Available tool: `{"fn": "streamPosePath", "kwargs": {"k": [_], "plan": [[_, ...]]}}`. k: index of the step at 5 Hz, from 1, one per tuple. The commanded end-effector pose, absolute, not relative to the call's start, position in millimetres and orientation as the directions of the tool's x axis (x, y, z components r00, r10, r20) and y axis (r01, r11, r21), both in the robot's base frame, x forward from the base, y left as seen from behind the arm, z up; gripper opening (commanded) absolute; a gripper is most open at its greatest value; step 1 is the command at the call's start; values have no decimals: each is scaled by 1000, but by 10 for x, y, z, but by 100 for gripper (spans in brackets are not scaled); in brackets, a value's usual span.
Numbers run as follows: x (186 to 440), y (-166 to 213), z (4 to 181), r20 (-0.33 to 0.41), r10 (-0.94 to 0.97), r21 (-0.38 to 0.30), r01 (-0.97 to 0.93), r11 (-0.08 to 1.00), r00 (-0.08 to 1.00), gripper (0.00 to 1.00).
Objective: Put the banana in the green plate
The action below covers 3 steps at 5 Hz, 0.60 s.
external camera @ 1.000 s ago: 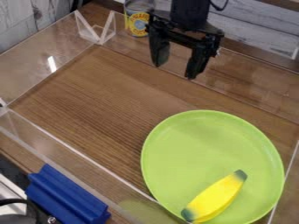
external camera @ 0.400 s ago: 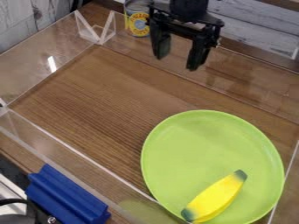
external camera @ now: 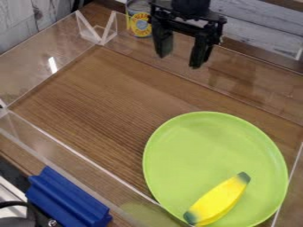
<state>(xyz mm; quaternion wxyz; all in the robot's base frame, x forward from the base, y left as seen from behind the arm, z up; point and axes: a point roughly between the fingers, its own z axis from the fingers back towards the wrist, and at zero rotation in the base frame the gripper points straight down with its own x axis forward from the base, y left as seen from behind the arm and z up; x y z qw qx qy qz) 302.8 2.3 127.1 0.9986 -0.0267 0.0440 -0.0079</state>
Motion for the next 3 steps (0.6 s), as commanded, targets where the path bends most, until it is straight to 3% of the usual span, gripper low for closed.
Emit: {"fn": "streamPosePath", "kwargs": {"k": [1,3], "plan": [[3063,38,1453,-25,-24,-52,22,998,999,100],[3019,14,1465,-25,-32,-54,31,998,999,100]]}}
